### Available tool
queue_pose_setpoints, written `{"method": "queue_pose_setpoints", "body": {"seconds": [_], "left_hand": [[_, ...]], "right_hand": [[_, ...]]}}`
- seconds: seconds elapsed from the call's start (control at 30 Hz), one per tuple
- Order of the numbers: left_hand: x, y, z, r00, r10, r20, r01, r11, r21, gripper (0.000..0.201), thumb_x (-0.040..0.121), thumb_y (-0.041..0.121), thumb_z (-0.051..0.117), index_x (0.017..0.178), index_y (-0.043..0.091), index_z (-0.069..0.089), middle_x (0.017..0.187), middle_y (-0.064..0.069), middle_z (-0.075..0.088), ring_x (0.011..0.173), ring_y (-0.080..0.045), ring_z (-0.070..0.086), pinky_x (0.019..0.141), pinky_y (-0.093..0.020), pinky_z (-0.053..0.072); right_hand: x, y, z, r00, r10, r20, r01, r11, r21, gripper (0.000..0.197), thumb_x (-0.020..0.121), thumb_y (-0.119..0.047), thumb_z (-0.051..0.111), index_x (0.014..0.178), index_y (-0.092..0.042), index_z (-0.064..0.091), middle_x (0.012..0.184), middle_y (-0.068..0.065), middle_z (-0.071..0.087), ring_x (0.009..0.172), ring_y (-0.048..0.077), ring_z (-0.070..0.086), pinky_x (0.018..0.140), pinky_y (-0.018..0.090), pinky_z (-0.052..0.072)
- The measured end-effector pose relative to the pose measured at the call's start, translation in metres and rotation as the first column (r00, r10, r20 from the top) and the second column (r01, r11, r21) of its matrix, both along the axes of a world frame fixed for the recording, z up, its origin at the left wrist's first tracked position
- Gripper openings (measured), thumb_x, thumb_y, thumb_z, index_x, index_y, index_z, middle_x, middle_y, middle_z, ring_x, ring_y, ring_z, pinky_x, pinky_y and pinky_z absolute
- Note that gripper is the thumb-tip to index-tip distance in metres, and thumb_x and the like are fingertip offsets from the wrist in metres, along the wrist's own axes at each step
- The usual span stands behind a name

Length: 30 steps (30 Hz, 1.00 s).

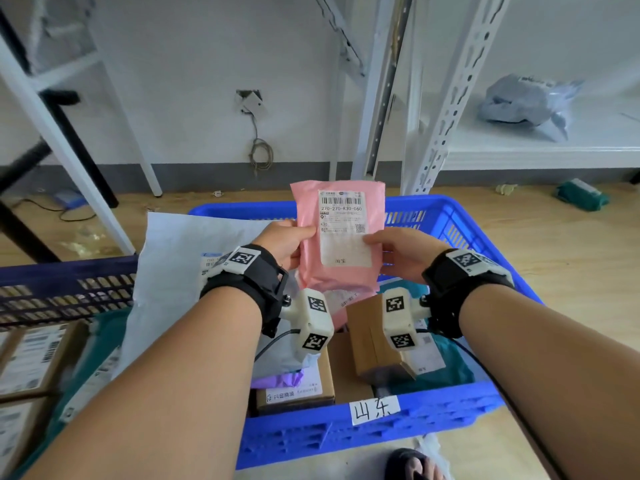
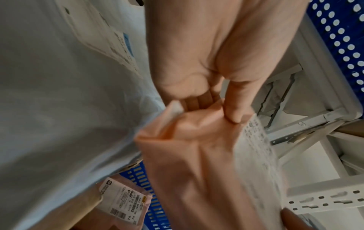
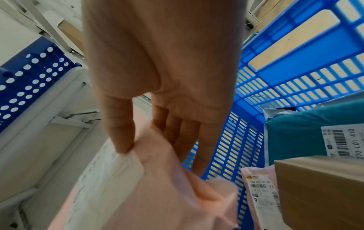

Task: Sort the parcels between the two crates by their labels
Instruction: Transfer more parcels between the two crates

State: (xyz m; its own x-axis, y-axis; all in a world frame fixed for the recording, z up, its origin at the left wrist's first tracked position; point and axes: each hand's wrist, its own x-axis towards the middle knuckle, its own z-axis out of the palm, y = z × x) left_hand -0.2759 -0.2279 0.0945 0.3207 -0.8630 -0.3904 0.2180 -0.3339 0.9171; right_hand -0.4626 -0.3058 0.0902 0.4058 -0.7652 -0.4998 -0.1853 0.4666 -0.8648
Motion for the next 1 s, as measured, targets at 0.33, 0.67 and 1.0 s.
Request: {"method": "queue_pose_setpoints", "body": {"seconds": [0.33,0.67,1.0], "left_hand": [[0.008,0.005,-0.004,1.0,-0.022,0.019,0.022,1.0,-0.01,0.036,0.088,0.014,0.067,0.12,0.0,0.06,0.105,-0.016,0.069,0.083,-0.024,0.068,0.068,-0.031,0.054],[0.014,0.014,-0.003,0.985,-0.103,0.138,0.097,0.994,0.047,0.062,0.06,0.036,0.086,0.113,0.013,0.062,0.098,-0.006,0.074,0.091,-0.022,0.071,0.086,-0.036,0.055],[0.1,0.074,0.036,0.958,-0.112,0.263,0.089,0.991,0.095,0.019,0.083,0.006,0.071,0.1,0.011,0.065,0.087,-0.007,0.071,0.059,-0.013,0.066,0.06,-0.025,0.055]], "right_hand": [[0.014,0.005,0.001,0.998,0.001,0.059,0.0,1.0,-0.021,0.03,0.093,-0.001,0.055,0.122,-0.002,0.058,0.113,0.012,0.067,0.09,0.023,0.065,0.073,0.031,0.058],[0.03,0.01,0.007,0.979,-0.022,0.204,0.022,1.0,0.006,0.028,0.096,0.002,0.047,0.122,-0.001,0.055,0.107,0.012,0.067,0.088,0.022,0.066,0.065,0.028,0.06],[0.111,0.032,0.039,0.969,-0.013,0.246,0.062,0.98,-0.192,0.023,0.086,-0.017,0.068,0.108,-0.017,0.059,0.091,0.005,0.062,0.068,0.016,0.061,0.061,0.028,0.056]]}}
